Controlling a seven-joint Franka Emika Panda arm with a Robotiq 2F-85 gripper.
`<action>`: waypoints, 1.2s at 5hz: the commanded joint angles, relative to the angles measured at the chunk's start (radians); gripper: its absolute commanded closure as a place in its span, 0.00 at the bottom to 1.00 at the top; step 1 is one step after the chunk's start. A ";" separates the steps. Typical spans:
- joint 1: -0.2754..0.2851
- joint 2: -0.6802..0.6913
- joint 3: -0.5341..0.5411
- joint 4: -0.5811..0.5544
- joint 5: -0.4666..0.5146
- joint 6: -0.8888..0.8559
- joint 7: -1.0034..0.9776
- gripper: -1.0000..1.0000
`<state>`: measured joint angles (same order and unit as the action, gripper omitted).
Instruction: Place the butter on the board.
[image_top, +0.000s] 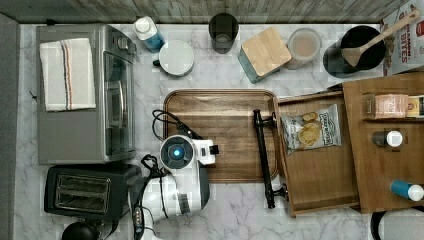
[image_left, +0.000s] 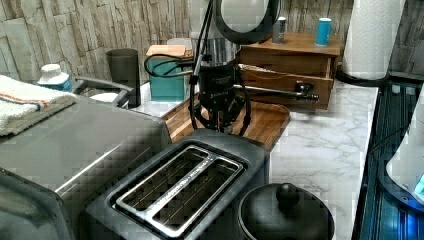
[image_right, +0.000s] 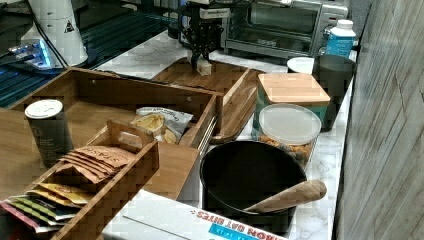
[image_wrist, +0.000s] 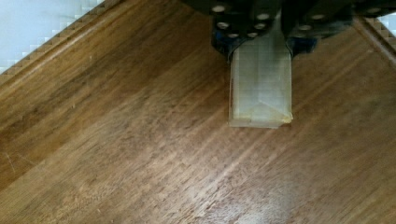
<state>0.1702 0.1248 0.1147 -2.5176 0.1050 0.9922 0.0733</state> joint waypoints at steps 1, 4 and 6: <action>-0.046 -0.092 -0.023 0.123 0.080 -0.103 -0.065 0.00; -0.049 -0.092 -0.020 0.124 0.080 -0.103 -0.065 0.00; -0.046 -0.092 -0.023 0.123 0.080 -0.103 -0.065 0.00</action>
<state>0.1364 0.0544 0.0963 -2.4707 0.1696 0.9023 0.0718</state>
